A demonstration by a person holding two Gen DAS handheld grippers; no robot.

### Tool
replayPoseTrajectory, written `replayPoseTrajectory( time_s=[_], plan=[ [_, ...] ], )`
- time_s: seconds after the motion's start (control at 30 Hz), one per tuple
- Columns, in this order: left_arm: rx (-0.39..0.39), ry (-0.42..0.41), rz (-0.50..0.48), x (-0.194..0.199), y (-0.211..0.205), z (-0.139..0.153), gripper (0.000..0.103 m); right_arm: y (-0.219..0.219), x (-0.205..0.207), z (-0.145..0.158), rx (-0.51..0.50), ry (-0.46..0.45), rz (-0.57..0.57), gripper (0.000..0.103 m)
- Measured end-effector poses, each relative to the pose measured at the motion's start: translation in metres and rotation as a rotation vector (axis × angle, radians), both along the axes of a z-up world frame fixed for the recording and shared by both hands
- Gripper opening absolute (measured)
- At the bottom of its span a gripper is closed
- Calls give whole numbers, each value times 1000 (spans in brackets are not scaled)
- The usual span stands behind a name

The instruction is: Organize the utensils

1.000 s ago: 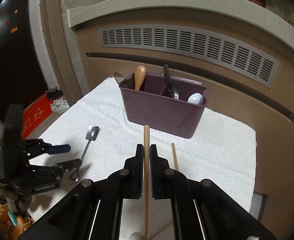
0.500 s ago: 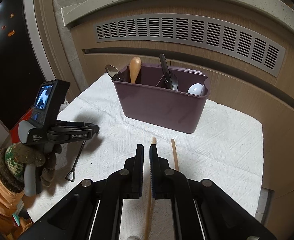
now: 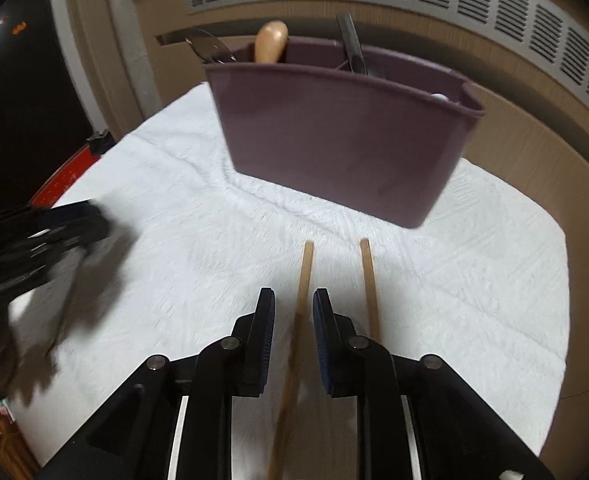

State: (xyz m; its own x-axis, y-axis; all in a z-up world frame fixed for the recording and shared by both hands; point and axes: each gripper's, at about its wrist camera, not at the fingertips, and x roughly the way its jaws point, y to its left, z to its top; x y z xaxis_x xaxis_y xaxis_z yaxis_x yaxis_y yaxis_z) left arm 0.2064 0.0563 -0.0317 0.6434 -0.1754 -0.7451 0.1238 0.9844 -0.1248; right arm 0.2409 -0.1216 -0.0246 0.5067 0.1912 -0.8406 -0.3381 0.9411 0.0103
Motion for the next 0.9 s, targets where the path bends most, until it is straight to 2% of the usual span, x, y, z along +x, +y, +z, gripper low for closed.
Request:
replayPoseTrajectory(
  time_s=[0.13, 0.3, 0.37, 0.47, 0.67, 0.9],
  plan=[
    [-2, -46, -25, -10, 2, 10, 32, 16, 22, -14, -61, -12, -10, 19],
    [-44, -34, -45, -10, 6, 9, 32, 20, 35, -19, -79, 7, -40, 19],
    [-49, -28, -44, -10, 6, 8, 32, 20, 34, -18, -75, 31, -33, 6],
    [-61, -30, -44, -14, 5, 12, 32, 18, 26, -11, -72, 21, -42, 6],
    [-59, -81, -54, -30, -3, 37, 32, 10, -19, 40, -31, -111, -26, 6],
    [-53, -189, -83, -38, -22, 95, 32, -5, -64, 116, 51, -303, -36, 6]
  ],
)
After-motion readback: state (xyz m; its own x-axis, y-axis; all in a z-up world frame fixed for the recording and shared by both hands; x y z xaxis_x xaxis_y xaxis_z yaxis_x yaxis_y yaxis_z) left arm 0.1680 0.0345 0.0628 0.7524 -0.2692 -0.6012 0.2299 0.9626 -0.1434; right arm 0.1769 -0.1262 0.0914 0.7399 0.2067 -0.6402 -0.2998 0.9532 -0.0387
